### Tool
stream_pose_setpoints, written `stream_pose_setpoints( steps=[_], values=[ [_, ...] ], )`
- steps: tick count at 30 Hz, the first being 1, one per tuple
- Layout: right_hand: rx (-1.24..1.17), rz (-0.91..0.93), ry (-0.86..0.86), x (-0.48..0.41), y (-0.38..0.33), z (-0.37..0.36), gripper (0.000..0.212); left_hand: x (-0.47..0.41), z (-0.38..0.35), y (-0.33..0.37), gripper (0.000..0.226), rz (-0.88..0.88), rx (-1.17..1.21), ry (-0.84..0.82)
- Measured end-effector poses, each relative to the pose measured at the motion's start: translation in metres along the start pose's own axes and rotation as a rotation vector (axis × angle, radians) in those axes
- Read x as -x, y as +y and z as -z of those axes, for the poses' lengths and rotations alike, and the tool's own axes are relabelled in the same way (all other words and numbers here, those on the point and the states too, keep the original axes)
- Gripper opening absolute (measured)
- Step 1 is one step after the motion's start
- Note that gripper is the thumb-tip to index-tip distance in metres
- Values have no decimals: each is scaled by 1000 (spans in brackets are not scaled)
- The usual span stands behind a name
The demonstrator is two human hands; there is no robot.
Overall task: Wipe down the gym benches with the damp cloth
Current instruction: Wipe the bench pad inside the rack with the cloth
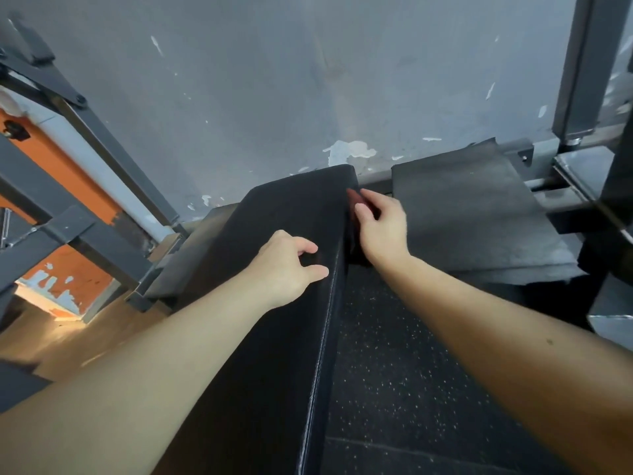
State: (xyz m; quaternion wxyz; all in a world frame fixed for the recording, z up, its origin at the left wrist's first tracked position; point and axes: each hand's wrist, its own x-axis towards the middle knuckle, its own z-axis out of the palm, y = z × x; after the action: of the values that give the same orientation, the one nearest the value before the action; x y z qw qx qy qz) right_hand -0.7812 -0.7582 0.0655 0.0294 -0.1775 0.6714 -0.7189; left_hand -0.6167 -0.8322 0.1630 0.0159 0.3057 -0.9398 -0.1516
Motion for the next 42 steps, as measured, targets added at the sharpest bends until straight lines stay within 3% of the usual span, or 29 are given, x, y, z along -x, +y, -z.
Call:
stream_pose_setpoints(
  steps=[4, 11, 18, 23, 27, 36, 42],
  values=[
    [-184, -179, -120, 29, 17, 4, 27, -2, 6, -2, 50, -6, 27, -75],
    [-259, -257, -77, 109, 12, 14, 24, -4, 7, -10, 56, -42, 57, -131],
    [-155, -284, 66, 11, -1, -17, 16, -7, 4, -14, 57, -44, 66, -109],
    [-152, -206, -21, 61, -5, 1, 24, -8, 5, -13, 57, -43, 70, -120],
    [-222, -193, -90, 120, -8, 20, 16, -7, 6, -12, 59, -33, 78, -119],
    [-191, -288, 37, 48, -7, -6, 15, -8, 4, -13, 59, -41, 41, -120],
    [-164, -234, -43, 110, 2, 12, 13, -7, 4, -14, 58, -41, 50, -114]
  ],
)
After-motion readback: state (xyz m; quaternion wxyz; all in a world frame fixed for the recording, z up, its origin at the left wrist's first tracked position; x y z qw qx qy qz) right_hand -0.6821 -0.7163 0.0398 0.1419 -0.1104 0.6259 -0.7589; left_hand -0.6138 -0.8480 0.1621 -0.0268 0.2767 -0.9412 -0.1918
